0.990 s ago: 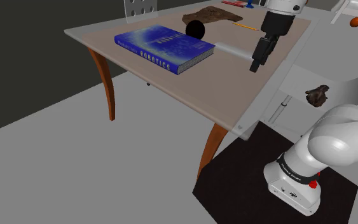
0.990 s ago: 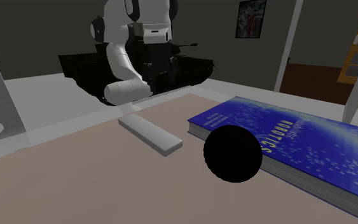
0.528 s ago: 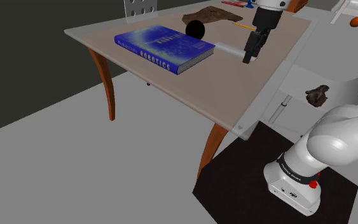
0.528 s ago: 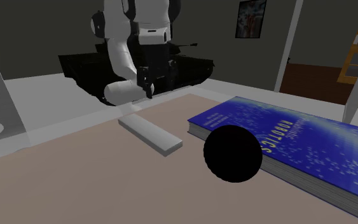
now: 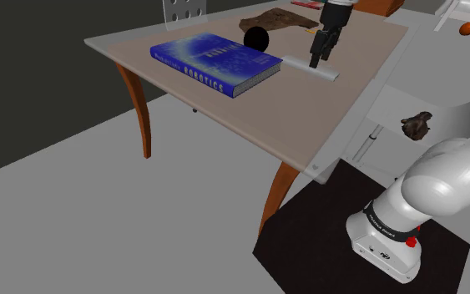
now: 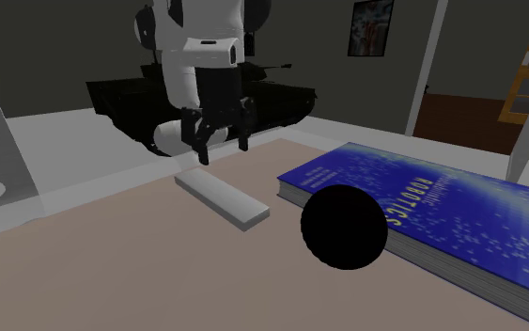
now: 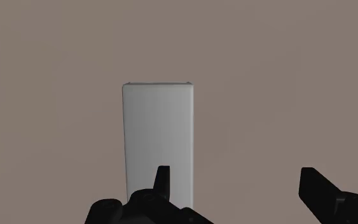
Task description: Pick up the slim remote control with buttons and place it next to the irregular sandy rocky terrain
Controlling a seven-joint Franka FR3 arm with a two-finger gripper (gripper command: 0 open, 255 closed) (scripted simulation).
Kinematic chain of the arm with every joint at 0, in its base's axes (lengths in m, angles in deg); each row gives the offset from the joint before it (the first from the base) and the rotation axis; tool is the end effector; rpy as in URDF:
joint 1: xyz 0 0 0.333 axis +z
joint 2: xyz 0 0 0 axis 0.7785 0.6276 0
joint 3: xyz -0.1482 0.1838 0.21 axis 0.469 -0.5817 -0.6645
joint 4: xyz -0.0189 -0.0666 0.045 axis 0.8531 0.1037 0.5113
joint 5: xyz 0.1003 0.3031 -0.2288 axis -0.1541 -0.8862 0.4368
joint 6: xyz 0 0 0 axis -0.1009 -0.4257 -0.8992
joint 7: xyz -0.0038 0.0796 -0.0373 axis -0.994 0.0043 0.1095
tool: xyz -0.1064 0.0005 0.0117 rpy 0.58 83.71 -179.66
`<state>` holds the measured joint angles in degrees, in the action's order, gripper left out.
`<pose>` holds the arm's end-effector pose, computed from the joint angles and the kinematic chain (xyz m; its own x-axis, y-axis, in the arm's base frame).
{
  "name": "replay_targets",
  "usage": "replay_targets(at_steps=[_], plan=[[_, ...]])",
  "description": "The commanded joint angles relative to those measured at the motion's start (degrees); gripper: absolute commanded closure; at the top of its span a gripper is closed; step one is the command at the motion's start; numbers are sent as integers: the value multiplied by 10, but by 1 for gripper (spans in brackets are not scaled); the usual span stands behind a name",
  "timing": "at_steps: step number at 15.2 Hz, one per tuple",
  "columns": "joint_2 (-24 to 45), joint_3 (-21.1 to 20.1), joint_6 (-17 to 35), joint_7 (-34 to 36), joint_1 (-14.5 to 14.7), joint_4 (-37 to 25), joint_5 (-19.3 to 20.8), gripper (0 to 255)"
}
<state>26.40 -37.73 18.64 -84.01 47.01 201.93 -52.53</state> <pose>0.4288 -0.0800 0.5697 0.9839 0.1775 -0.0221 0.1770 -0.9840 -0.0212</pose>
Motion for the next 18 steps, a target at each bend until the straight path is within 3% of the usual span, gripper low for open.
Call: replay_targets(at_steps=[1,4,12,18], plan=[[42,10,9,-15,-4,-36,6,0],[98,22,15,-34,-11,-92,12,0],[98,24,74,-34,-12,-33,13,0],[98,24,74,-34,-12,-33,13,0]])
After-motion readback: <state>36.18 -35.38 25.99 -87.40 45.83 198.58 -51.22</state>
